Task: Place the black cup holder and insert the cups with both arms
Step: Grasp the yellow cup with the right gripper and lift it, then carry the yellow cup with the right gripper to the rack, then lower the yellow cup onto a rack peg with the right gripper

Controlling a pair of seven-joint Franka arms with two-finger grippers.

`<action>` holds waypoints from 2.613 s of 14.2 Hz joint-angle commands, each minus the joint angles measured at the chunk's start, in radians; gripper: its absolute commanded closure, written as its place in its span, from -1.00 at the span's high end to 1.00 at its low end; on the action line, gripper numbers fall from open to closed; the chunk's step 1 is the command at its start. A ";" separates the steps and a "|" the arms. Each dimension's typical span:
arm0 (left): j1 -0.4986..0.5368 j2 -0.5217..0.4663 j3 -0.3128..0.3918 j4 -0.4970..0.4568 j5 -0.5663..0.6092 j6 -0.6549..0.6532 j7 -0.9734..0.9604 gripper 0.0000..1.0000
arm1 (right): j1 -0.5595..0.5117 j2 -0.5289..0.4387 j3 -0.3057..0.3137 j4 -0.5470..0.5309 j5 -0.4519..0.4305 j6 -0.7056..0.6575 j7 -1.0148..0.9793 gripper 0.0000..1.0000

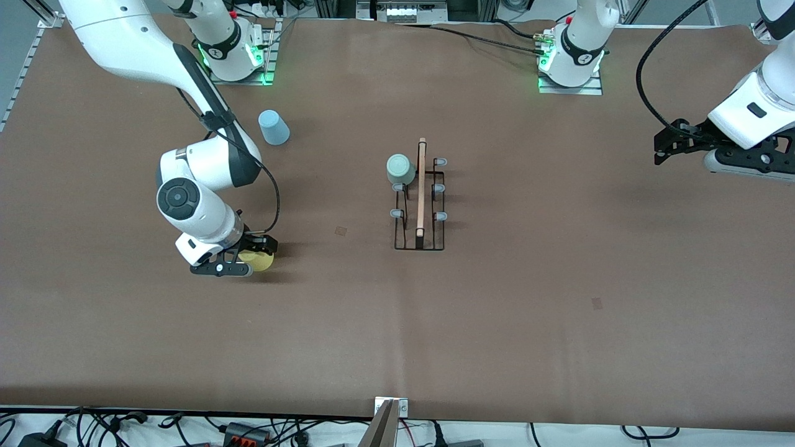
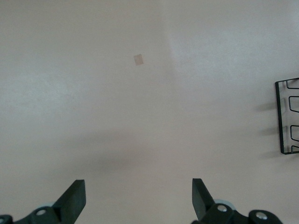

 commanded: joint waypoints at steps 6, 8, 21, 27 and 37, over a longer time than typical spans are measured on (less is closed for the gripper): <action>-0.005 0.005 0.004 0.019 -0.018 -0.021 -0.004 1.00 | -0.013 -0.007 -0.009 -0.050 -0.012 0.080 -0.017 0.33; -0.007 0.005 0.004 0.019 -0.018 -0.018 -0.004 1.00 | -0.013 -0.015 -0.010 -0.050 -0.012 0.077 -0.017 -0.27; -0.007 0.005 0.003 0.020 -0.018 -0.018 -0.002 1.00 | 0.396 -0.077 -0.038 0.330 0.006 -0.275 0.677 -0.88; -0.007 0.005 0.003 0.025 -0.017 -0.021 -0.002 1.00 | 0.486 0.002 -0.052 0.438 0.087 -0.243 0.767 -0.88; -0.007 0.005 0.003 0.026 -0.017 -0.021 -0.002 1.00 | 0.541 0.102 -0.052 0.435 0.094 -0.125 0.765 -0.82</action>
